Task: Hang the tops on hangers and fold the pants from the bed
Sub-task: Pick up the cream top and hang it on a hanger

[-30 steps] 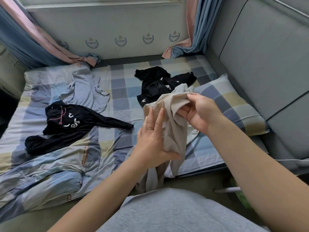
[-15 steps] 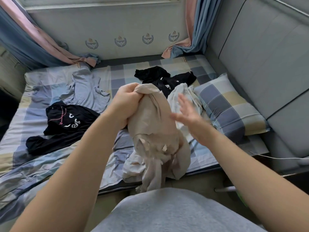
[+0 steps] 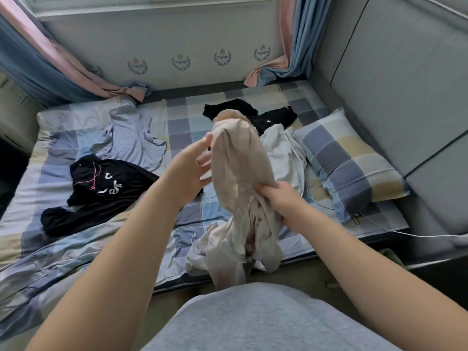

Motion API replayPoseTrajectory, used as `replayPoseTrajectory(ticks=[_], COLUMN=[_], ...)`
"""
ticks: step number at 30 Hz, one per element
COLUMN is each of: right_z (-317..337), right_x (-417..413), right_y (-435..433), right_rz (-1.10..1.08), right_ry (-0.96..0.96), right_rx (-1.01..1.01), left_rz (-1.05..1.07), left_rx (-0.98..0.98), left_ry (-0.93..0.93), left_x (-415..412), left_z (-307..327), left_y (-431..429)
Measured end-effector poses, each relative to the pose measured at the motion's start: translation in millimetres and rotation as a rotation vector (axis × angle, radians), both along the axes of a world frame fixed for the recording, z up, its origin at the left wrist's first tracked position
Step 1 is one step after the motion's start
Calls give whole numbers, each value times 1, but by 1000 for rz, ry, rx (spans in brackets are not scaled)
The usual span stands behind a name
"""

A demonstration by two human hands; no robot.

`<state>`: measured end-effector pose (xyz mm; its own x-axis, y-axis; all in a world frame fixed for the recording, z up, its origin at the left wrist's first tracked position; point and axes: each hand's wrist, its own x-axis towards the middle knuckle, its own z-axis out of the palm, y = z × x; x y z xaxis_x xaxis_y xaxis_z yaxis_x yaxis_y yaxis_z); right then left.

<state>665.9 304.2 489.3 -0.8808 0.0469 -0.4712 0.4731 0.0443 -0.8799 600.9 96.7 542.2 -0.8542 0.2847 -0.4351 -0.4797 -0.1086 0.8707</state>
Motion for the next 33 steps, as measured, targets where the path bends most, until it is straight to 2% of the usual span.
replayPoseTrajectory(ticks=[4, 6, 9, 11, 15, 19, 22, 28, 30, 31, 33], right_z=[37, 53, 66, 69, 58, 29, 5, -32, -46, -51, -57], right_x=[-15, -18, -21, -22, -19, -6, -1, 6, 11, 13, 13], right_y=[1, 3, 7, 13, 29, 26, 16, 5, 5, 6, 13], right_rz=[-159, -189, -198, -219, -298, -219, -102, 22, -2, -40, -171], right_ry=[-50, -66, -81, -62, -67, -233, -338, -479, -470, -447, -354], right_rx=[-284, -395, -522, -539, -478, -168, 17, 79, 58, 57, 45], left_rz=[-194, -213, -195, -107, 66, 193, 153, 13, 52, 81, 109], left_rx=[-194, -294, -538, -634, -630, -444, -266, -20, -71, -160, -466], left_ry=[-35, -28, 135, 243, 379, 407, 416, 324, 306, 312, 357], left_x=[29, 44, 55, 53, 42, 39, 45, 50, 47, 43, 34], left_z=[-25, -40, -64, -72, -70, -51, -36, -21, -24, -27, -37], left_y=[19, 30, 38, 35, 17, 13, 19, 21, 14, 10, -4])
